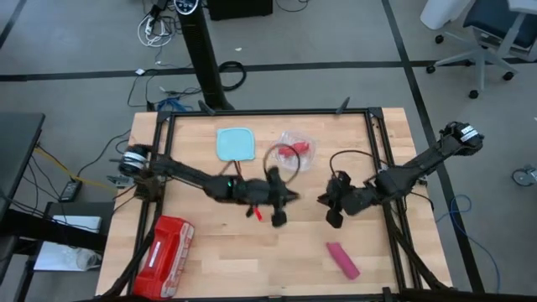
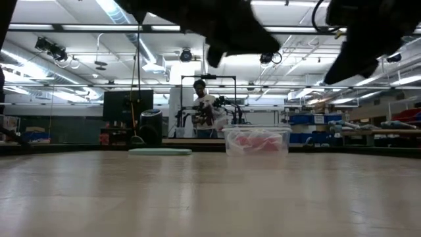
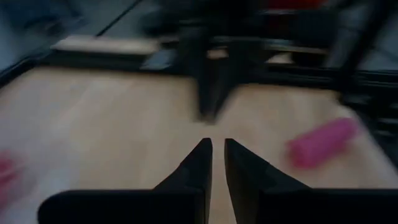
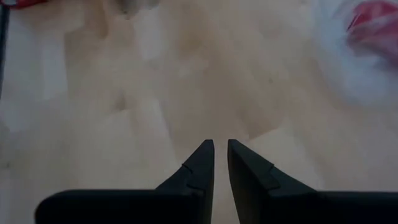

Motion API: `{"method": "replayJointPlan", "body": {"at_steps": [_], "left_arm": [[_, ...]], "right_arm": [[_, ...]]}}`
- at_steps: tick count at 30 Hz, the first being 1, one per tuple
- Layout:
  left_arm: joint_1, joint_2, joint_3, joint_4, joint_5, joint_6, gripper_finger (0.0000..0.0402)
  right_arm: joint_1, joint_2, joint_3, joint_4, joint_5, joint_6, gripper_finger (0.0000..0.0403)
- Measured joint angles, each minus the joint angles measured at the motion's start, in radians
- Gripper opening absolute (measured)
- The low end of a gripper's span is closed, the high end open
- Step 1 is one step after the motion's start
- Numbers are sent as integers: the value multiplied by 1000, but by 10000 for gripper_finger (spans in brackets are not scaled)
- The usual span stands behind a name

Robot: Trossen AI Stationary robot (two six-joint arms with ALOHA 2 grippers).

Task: Roll bandage
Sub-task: Open the transparent zip bag

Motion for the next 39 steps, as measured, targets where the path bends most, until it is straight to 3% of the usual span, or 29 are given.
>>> {"method": "replayJointPlan", "body": {"at_steps": [10, 21, 25, 31, 34, 39], "left_arm": [[49, -168, -29, -460, -209, -19, 46], [129, -160, -44, -455, -221, 90, 46], [226, -160, -45, -432, -133, 170, 46], [392, -159, -24, -430, 116, 298, 46], [462, -147, 10, -436, 245, 358, 46], [547, -85, 98, -519, 377, 396, 46]], "right_arm": [[-259, 37, 0, 190, -101, -289, 89], [-541, 38, 0, 236, -294, -445, 116], [-601, 38, 0, 264, -323, -496, 115], [-680, 38, 0, 268, -410, -540, 116], [-715, 38, 0, 264, -464, -569, 115], [-795, 38, 0, 260, -500, -606, 114]]}}
